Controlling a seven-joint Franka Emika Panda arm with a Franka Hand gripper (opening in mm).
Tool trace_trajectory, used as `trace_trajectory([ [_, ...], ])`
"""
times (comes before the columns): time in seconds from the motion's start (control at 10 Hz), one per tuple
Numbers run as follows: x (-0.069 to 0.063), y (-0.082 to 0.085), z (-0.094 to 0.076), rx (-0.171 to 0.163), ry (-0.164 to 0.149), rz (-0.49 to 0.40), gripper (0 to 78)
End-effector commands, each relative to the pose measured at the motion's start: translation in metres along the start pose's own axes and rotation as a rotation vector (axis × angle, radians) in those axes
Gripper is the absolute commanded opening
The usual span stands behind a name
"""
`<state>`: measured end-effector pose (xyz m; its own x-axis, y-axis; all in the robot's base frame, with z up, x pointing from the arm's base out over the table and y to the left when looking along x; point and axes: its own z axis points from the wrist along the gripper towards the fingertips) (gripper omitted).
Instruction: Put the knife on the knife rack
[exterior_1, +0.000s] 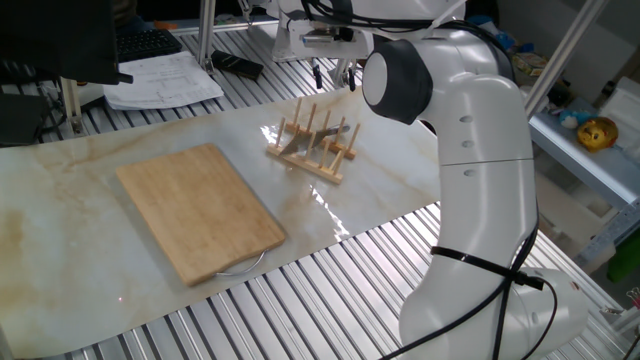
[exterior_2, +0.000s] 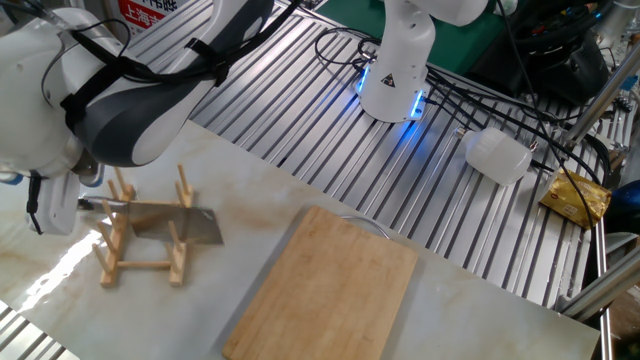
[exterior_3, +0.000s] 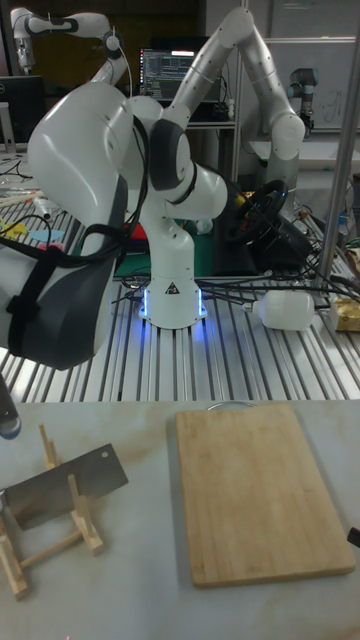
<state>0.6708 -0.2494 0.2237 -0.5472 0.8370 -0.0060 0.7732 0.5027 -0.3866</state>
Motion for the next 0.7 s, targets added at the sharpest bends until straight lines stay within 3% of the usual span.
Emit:
trace_trajectory([
  [0.1, -0.002, -0.002, -0.004, -0.001, -0.011, 0.014, 77.5],
  [0.4, 0.0, -0.002, -0.006, -0.03, -0.014, 0.018, 77.5],
  [0.7, 0.015, -0.003, -0.017, -0.067, -0.027, 0.009, 77.5],
])
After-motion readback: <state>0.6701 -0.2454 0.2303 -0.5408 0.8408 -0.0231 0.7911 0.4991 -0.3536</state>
